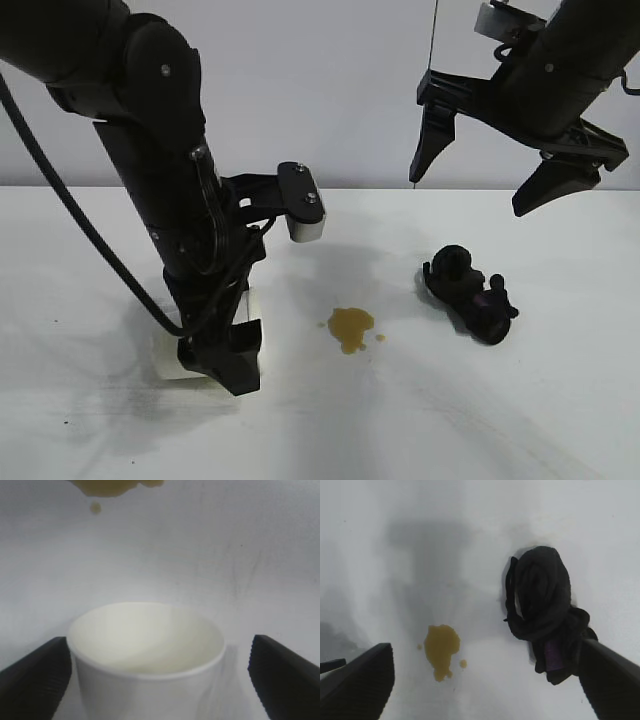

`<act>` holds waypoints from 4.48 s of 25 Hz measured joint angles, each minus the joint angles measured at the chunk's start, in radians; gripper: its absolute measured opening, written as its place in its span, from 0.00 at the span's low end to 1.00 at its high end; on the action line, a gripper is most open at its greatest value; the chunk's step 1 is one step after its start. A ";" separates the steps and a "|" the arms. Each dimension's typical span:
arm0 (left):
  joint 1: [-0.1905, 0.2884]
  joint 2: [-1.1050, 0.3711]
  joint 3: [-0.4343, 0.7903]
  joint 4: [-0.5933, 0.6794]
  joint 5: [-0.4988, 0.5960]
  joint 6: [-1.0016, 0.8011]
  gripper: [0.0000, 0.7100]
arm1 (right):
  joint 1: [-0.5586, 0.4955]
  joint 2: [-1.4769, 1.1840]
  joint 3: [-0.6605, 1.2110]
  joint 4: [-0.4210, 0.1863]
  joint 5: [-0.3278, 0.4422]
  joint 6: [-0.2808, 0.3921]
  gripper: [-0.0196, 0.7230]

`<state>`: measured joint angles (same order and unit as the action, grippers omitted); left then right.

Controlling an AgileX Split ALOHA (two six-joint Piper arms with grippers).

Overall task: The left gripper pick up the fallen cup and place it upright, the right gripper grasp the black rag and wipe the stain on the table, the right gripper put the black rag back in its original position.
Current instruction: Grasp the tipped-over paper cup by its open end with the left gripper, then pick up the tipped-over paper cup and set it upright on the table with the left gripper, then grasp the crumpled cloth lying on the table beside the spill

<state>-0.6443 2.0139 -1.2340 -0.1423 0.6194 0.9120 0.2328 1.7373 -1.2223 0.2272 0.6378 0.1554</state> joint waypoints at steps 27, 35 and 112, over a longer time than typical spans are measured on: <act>0.326 -0.182 0.073 -0.858 0.057 0.747 0.57 | 0.000 0.000 0.000 0.000 -0.001 0.000 0.96; 0.545 -0.183 0.296 -1.506 0.274 1.471 0.57 | 0.000 0.000 0.000 0.000 -0.002 0.000 0.96; 0.484 -0.305 0.086 -0.650 -0.037 -0.264 0.98 | 0.000 0.002 -0.015 -0.121 0.016 0.010 0.96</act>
<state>-0.1606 1.7089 -1.1482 -0.7927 0.5827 0.6476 0.2328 1.7394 -1.2369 0.1066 0.6538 0.1658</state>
